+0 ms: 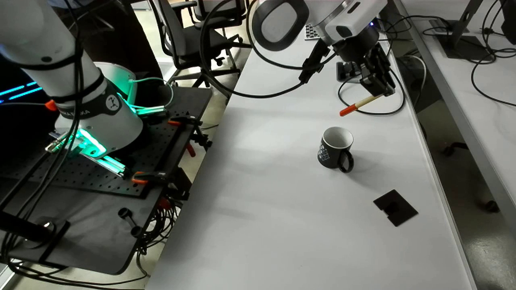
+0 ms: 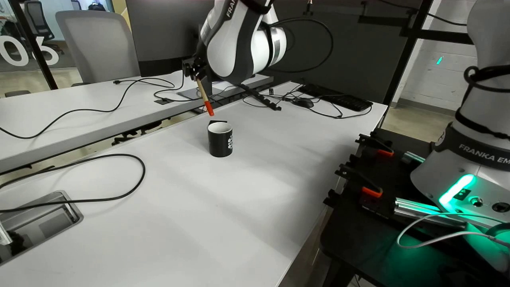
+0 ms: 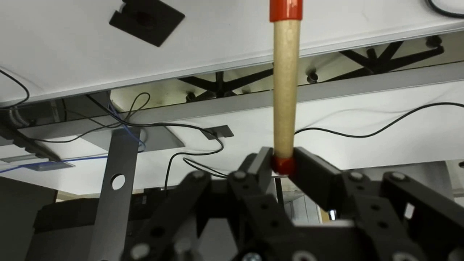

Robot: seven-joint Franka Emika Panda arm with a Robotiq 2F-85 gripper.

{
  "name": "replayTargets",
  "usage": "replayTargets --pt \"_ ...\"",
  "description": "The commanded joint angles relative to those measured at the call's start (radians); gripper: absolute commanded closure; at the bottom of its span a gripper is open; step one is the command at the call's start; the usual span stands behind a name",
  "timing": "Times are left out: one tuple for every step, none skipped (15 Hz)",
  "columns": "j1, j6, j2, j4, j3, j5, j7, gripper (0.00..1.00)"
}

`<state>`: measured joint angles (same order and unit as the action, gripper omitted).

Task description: Put the pen in the cup

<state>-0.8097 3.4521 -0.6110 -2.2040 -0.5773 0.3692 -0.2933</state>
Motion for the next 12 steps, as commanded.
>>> replayTargets --pt "-0.059 0.006 -0.017 -0.047 -0.043 0.038 -0.055 0.95" --pt "-0.067 0.006 -0.021 -0.058 -0.048 0.047 -0.070 0.95" --pt "-0.073 0.006 -0.025 -0.066 -0.050 0.060 -0.089 0.95" --pt "-0.082 0.006 -0.032 -0.067 -0.056 0.070 -0.110 0.95" --pt "-0.089 0.006 -0.038 -0.067 -0.058 0.079 -0.132 0.95" --pt "-0.100 0.006 -0.045 -0.063 -0.065 0.086 -0.153 0.95" --pt "-0.111 0.006 -0.051 -0.056 -0.071 0.092 -0.173 0.95" --pt "-0.126 0.006 -0.059 -0.051 -0.084 0.098 -0.190 0.95" --pt "-0.151 0.006 -0.072 -0.043 -0.106 0.108 -0.207 0.95" --pt "-0.175 0.002 -0.082 -0.035 -0.129 0.117 -0.226 0.95" --pt "-0.207 0.002 -0.101 -0.028 -0.160 0.132 -0.245 0.95" --pt "-0.229 0.002 -0.113 -0.024 -0.180 0.140 -0.264 0.95"
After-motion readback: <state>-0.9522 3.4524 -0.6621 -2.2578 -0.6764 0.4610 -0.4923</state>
